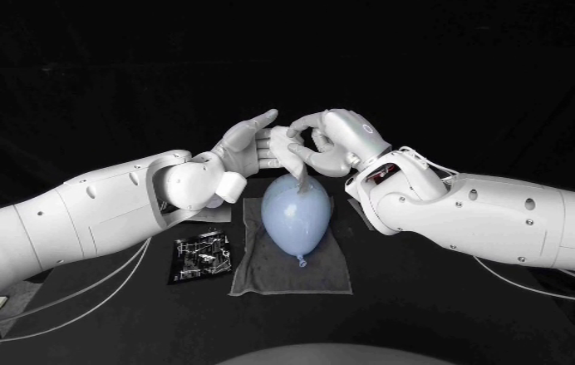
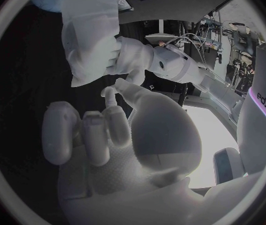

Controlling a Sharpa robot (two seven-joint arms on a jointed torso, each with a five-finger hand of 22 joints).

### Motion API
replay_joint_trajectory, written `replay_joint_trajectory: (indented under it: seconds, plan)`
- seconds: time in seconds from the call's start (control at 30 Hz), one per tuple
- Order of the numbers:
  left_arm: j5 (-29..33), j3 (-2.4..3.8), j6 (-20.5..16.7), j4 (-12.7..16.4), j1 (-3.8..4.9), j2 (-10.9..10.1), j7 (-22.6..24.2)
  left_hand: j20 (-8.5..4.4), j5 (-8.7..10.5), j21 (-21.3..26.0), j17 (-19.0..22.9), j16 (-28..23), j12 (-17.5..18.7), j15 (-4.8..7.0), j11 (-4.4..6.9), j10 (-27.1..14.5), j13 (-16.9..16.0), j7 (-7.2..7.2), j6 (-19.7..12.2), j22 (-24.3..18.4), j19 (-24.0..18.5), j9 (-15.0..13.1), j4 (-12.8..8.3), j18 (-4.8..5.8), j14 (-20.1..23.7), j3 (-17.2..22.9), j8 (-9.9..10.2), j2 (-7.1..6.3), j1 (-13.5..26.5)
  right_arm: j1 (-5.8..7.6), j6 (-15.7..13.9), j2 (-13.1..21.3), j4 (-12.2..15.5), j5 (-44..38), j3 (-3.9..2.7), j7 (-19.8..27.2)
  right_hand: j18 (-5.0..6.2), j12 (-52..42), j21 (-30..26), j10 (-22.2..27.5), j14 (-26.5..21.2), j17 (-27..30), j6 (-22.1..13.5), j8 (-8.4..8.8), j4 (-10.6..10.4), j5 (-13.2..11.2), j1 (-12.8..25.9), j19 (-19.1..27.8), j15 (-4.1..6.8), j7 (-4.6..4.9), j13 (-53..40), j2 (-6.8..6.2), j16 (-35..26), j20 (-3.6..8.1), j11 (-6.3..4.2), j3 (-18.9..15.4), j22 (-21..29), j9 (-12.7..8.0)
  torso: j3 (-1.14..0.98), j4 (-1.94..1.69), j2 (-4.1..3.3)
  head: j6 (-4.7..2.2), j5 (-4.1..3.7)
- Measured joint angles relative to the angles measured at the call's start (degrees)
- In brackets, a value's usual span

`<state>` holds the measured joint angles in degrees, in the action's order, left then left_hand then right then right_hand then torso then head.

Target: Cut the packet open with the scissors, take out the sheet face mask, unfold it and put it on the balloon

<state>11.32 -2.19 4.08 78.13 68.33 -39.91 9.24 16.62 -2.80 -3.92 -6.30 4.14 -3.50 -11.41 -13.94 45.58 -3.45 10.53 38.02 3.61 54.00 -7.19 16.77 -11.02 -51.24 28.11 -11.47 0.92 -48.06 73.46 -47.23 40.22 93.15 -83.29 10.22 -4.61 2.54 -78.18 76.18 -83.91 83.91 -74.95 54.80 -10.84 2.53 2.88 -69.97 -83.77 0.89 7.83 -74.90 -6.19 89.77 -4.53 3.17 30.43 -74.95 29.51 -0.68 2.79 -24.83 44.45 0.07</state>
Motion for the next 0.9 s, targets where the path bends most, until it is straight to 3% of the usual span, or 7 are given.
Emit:
replay_joint_trajectory:
  seconds: [0.2, 0.27, 0.3, 0.47, 0.63, 0.9]
  plan:
    - [0.0, 0.0, 0.0, 0.4, 0.0, 0.0, 0.0, 0.11, 0.0, 0.0, 0.0, 0.0, 0.0, -0.07, -0.07, -1.4, 0.0, -0.4, -3.2, 0.0, -0.2, 0.6, -0.3, 0.0, 0.1, -1.6, 1.4, 0.33, 0.2, -0.16, 0.4, 0.4, 0.3, -3.3, -0.01, -2.4, -0.01, 0.0, 0.0, -0.1, 0.0, 0.0, 1.5, 0.0, 0.1, 0.0, -0.3, 0.0, 0.0, -0.6, 0.0, -0.31, 0.0, 0.0, -0.3, -0.4, 0.0, -0.3, 0.04, -0.04, -0.02, -0.13, 0.1]
    - [0.0, 0.0, 0.0, 0.4, 0.0, 0.0, 0.0, 0.01, 0.0, 0.0, 0.1, 0.0, 0.0, -0.18, -0.08, -2.8, 0.1, -0.6, -4.6, 0.0, -1.0, 0.9, -0.6, 0.01, 0.6, -1.9, 2.0, 1.03, -0.8, -0.36, 0.7, 0.9, 0.9, -4.1, -0.01, -3.1, 0.0, 0.0, 0.0, -0.1, 0.0, 0.0, 2.0, 0.0, -0.1, 0.0, -0.3, 0.0, 0.01, -0.75, 0.0, -0.31, 0.0, 0.0, -0.3, -0.6, 0.0, -0.3, 0.05, -0.04, -0.02, -0.16, 0.16]
    - [0.0, 0.0, 0.1, 0.4, 0.0, 0.0, 0.0, 0.03, -0.01, 0.0, 0.2, 0.0, 0.0, -0.21, -0.18, -3.5, 0.2, -0.7, -5.3, 0.0, -1.5, 1.0, -1.2, 0.76, 0.9, -1.8, 2.3, 1.09, -1.8, -0.46, 0.8, 1.2, 1.1, -4.5, -0.01, -3.3, -0.01, 0.0, 0.0, -0.1, 0.0, 0.0, 2.0, 0.0, -0.1, 0.0, -0.3, 0.0, 0.03, -0.77, 0.0, -0.31, 0.0, 0.0, -0.3, -0.6, 0.0, -0.3, 0.06, -0.03, -0.02, -0.16, 0.19]
    - [0.1, 0.0, 0.6, 0.4, 0.0, -0.2, 0.3, 0.1, -0.03, 0.0, 0.5, -0.2, 0.4, -0.69, -0.39, -6.3, 0.3, -1.13, -7.9, 0.0, -4.0, 1.5, -7.1, 0.86, 2.3, -0.2, 2.9, -0.18, -9.5, -0.85, 1.2, 2.7, 2.6, -5.8, 0.04, -4.5, -0.01, 0.0, 0.4, 0.0, 0.2, 0.0, 2.2, 0.0, -0.1, 0.0, -0.3, 0.0, 0.25, -0.97, 0.0, -0.31, -0.1, 0.0, -0.6, -0.6, 0.0, -0.4, 0.04, -0.04, -0.01, -0.24, 0.21]
    - [0.1, 0.0, 1.5, 0.4, -0.01, -0.5, 0.8, 0.16, -0.03, 0.0, 0.6, -0.2, 0.4, -0.59, -0.29, -5.1, 0.2, -1.2, -8.0, 0.0, -4.9, 1.5, -14.1, 0.86, 2.4, 2.6, 2.9, -1.72, -18.4, -1.3, 1.2, 4.6, 4.5, -6.8, 0.06, -5.2, -0.01, 0.0, 0.5, -0.1, 0.0, 0.0, 2.6, 0.0, 0.1, 0.0, -0.5, 0.0, 0.47, -1.0, 0.0, -0.54, 0.0, 0.0, -0.72, -0.7, 0.0, -0.4, 0.02, -0.02, 0.01, -0.36, 0.27]
    - [0.1, 0.0, 3.1, 0.2, -0.04, -0.5, 1.3, 0.16, -0.04, 0.0, 1.0, -0.2, 0.4, -0.8, -0.5, -5.8, 0.2, -1.31, -9.7, 0.0, -4.9, 1.8, -21.0, 0.87, 4.6, 6.6, 3.4, -3.04, -26.7, -1.87, 0.4, 6.5, 6.2, -7.7, 0.07, -5.6, -0.02, -0.3, 0.7, -0.1, 0.0, 0.0, 2.7, 0.0, 0.1, 0.0, -0.8, 0.0, 0.46, -1.04, 0.0, -0.76, 0.0, 0.0, -0.72, -0.7, 0.0, -0.6, 0.01, 0.04, 0.0, -0.54, 0.11]
